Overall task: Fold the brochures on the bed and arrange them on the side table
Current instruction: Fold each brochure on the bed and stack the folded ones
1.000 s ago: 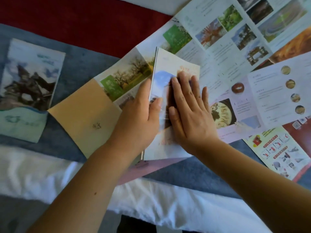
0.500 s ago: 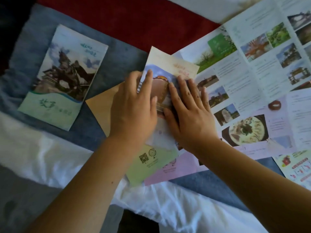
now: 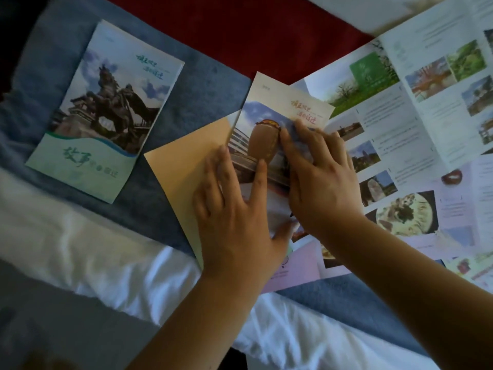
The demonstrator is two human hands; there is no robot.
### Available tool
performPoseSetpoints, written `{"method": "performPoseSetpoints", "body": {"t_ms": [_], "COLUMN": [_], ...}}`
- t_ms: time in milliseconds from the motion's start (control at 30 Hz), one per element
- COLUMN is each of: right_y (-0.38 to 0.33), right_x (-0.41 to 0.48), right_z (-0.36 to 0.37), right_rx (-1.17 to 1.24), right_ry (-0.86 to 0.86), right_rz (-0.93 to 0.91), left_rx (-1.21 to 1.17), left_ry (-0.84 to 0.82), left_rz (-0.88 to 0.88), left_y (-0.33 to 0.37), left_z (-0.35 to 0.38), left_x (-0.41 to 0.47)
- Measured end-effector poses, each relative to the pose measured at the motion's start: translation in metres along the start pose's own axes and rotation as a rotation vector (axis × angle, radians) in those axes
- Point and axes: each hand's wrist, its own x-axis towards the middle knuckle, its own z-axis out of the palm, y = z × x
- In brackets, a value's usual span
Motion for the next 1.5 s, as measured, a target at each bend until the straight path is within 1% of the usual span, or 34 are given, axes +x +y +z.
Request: {"method": "performPoseSetpoints", "body": {"t_ms": [133, 300, 467, 567, 633, 767, 867, 1000, 1067, 1200, 1267, 1367, 1467, 1500], "right_y": [-0.005, -0.031, -0.077, -0.108, -0.128, -0.167, -0.184, -0.19, -0.189, -0.183, -0.182, -0.187, -0.193, -0.195], "right_x": [0.002, 0.017, 0.04, 0.063, 0.078, 0.102, 0.109, 0.111, 0.111, 0.105, 0.103, 0.109, 0.123, 0.128], "right_z": [0.005, 0.014, 0.023, 0.027, 0.03, 0.04, 0.049, 0.052, 0.051, 0.052, 0.048, 0.031, 0.008, 0.002], "right_rx": [-0.02, 0.082, 0.165, 0.242, 0.238, 0.216, 0.201, 0.192, 0.206, 0.181, 0.162, 0.086, -0.01, -0.018], "right_ry": [-0.046, -0.039, -0.013, 0.003, -0.002, -0.019, -0.014, -0.045, -0.027, 0.017, 0.006, -0.09, -0.267, -0.302], "right_rz": [-0.003, -0.024, -0.143, -0.221, -0.265, -0.324, -0.335, -0.299, -0.295, -0.301, -0.305, -0.302, -0.292, -0.304], "left_rx": [-0.037, -0.099, -0.065, -0.06, -0.058, -0.029, -0.03, 0.005, 0.016, -0.003, 0.017, 0.067, -0.001, -0.014], "left_ry": [0.057, 0.187, 0.272, 0.328, 0.346, 0.324, 0.298, 0.26, 0.225, 0.132, 0.086, 0.097, 0.138, 0.134], "left_rz": [-0.008, -0.022, -0.007, 0.014, 0.018, -0.002, 0.031, 0.097, 0.116, 0.122, 0.125, 0.081, -0.013, -0.035], "left_y": [-0.005, -0.03, -0.067, -0.102, -0.131, -0.184, -0.206, -0.22, -0.224, -0.23, -0.232, -0.234, -0.226, -0.222], "left_z": [-0.001, -0.018, -0.041, -0.054, -0.061, -0.07, -0.074, -0.074, -0.073, -0.068, -0.065, -0.063, -0.069, -0.071], "left_x": [-0.001, 0.012, 0.013, 0.016, 0.021, 0.039, 0.05, 0.059, 0.06, 0.056, 0.054, 0.049, 0.04, 0.038]}}
